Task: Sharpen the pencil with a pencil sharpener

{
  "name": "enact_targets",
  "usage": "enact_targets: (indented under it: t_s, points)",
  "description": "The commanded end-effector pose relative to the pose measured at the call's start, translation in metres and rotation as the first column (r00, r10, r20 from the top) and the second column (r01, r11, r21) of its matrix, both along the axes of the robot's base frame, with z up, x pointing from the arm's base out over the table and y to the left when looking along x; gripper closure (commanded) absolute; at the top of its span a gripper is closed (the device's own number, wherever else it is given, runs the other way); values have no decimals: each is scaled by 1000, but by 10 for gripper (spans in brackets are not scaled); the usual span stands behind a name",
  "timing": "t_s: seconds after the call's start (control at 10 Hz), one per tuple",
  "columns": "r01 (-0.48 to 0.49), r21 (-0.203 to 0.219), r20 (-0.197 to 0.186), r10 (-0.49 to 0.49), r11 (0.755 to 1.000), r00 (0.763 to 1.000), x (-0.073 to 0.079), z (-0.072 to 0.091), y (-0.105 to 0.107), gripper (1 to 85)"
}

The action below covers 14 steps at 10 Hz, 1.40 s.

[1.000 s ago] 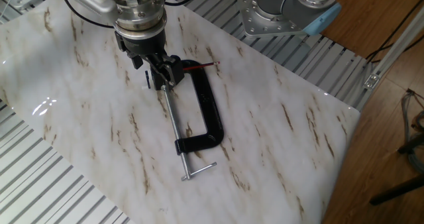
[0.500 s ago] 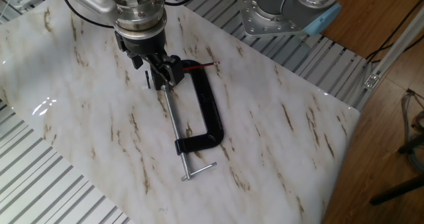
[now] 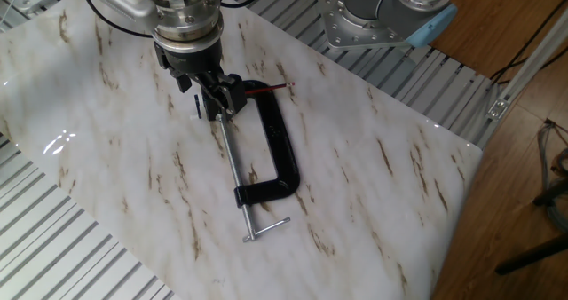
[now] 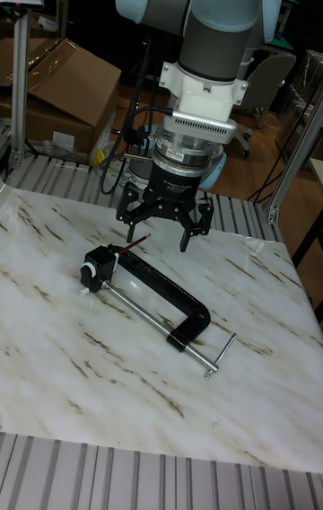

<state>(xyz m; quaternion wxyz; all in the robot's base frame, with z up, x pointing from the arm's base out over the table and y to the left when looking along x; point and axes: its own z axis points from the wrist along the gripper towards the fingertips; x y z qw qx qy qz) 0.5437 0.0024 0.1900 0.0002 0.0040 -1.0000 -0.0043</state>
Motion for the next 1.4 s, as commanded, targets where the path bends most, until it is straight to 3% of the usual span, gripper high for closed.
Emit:
enact_targets:
  t_s: [0.0, 0.1, 0.7, 0.9, 1.3]
  points:
    - [0, 0, 0, 0, 1000, 1000, 0, 0, 2, 17]
    - [-2, 44, 51, 0, 999, 999, 13, 0, 14, 847]
    - [-4, 43, 51, 1, 999, 999, 13, -1, 14, 847]
    - [-25, 25, 48, 24, 999, 999, 10, -3, 6, 847]
    - [-40, 48, 60, 37, 998, 997, 7, -7, 2, 847]
